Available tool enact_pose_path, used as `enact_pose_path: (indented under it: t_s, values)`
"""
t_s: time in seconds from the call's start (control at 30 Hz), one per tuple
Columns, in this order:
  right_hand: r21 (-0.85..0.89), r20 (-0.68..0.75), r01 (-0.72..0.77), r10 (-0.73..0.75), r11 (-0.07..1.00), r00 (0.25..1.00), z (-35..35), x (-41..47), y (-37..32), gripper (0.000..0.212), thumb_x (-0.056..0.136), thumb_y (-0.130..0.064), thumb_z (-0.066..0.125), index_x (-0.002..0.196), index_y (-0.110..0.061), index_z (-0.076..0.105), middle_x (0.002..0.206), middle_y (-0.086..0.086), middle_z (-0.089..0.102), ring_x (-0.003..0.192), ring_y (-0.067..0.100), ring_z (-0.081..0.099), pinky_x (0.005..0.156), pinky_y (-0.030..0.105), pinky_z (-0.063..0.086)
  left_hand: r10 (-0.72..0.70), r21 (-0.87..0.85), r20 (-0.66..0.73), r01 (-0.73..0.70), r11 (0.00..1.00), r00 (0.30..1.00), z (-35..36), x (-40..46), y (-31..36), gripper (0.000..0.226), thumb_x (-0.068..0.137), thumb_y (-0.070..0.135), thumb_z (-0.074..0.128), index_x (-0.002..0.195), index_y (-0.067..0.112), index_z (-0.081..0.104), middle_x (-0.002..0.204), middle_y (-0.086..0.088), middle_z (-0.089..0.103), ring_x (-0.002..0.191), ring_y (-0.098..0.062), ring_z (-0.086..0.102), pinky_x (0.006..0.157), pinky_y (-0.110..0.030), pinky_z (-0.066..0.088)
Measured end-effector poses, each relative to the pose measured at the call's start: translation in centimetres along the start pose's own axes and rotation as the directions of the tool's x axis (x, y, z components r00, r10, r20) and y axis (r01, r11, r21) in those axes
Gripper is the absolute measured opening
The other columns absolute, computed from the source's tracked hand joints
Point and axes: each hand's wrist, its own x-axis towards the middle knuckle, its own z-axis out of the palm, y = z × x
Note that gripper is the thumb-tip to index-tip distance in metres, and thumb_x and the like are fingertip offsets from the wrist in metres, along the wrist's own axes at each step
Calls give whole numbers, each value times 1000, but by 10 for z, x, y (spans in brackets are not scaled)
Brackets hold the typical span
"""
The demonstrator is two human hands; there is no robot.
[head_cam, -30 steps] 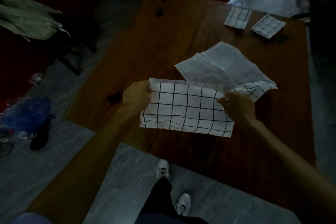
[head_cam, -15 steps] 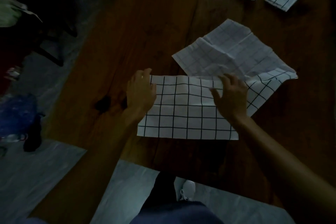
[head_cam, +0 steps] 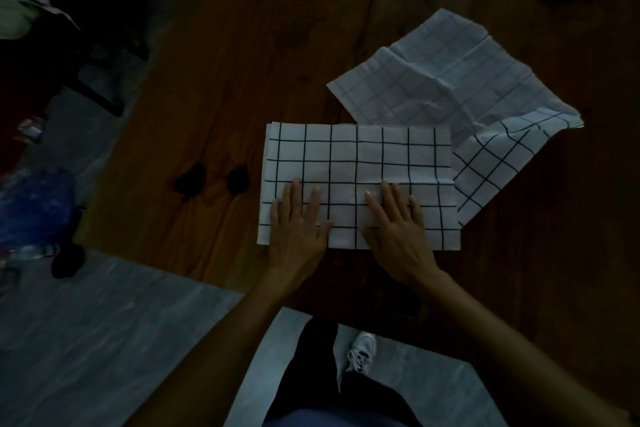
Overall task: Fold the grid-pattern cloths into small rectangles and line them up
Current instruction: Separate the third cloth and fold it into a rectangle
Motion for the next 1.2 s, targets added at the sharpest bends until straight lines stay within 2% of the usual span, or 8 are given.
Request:
enact_pose_path:
  t_s: [0.13, 0.23, 0.37, 0.53, 0.67, 0.83, 1.0, 1.2]
  values:
    - [-10, 39, 14, -14, 1000, 999, 5, 5, 4, 68, 93, -58, 18, 151, -24, 10, 158, 10, -7, 146, 24, -13, 117, 46, -5, -26, 24, -95, 29, 999, 995, 4, 0, -2, 65, 94, 55, 26, 149, 20, 17, 159, -14, 1, 146, -28, -3, 117, -49, 3]
    - [-16, 53, 42, -41, 999, 998, 7, 7, 8, 68, 93, -60, 17, 151, -26, 8, 159, 9, -7, 146, 23, -16, 117, 47, -6, 62, -23, -157, -67, 997, 986, 0, 6, 8, 58, 93, 50, 36, 141, 20, 29, 158, -16, 13, 146, -28, 6, 116, -49, 7]
    - [-14, 47, 61, -60, 998, 997, 10, 9, 10, 68, 94, -63, 13, 152, -28, 9, 160, 9, -5, 147, 25, -13, 117, 49, -3, 153, -36, -119, -159, 987, 981, 0, 16, 21, 61, 94, 49, 33, 147, 23, 20, 159, -12, 7, 147, -25, 0, 117, -47, 3]
    - [-15, -10, 101, -101, 995, 995, 10, 12, 5, 68, 93, -59, 26, 151, -24, 18, 160, 13, 4, 147, 28, -4, 117, 50, 1, 127, 43, -65, -125, 991, 990, 11, 17, 17, 66, 96, 53, 27, 152, 24, 9, 159, -10, -8, 146, -22, -14, 117, -45, -4]
    - [18, -22, 137, -137, 990, 990, 17, 23, -15, 58, 99, -51, 17, 150, -24, 17, 159, 13, 6, 147, 28, -1, 116, 49, 3, 82, 33, -75, -80, 996, 994, 12, 18, 15, 62, 97, 49, 21, 152, 24, 8, 159, -10, -8, 146, -21, -13, 117, -46, -3]
    - [16, -21, -71, 72, 997, 997, 12, 1, 23, 62, 97, -55, 18, 152, -28, 10, 160, 8, -2, 148, 23, -7, 119, 42, -1, 46, 29, -75, -44, 999, 996, 8, 15, -3, 65, 97, 52, 25, 152, 27, 1, 159, -6, -12, 146, -21, -14, 118, -41, -7]
    - [-10, -3, -147, 147, 989, 989, 1, -18, 50, 66, 96, -58, 16, 152, -24, 12, 160, 8, -6, 147, 23, -11, 119, 46, -5, 7, 17, -93, -5, 1000, 996, 4, 11, -14, 68, 94, 55, 24, 152, 25, 4, 160, -9, -8, 146, -23, -12, 117, -47, -4]
    - [82, -104, 62, -53, 995, 993, 11, 23, -30, 60, 98, -32, 31, 151, -12, 15, 159, 15, 7, 147, 29, 0, 119, 47, 3, 174, -71, -155, -187, 980, 972, -3, 23, 27, 60, 95, 36, 32, 149, 12, 19, 158, -13, 9, 147, -22, -1, 119, -45, 4]
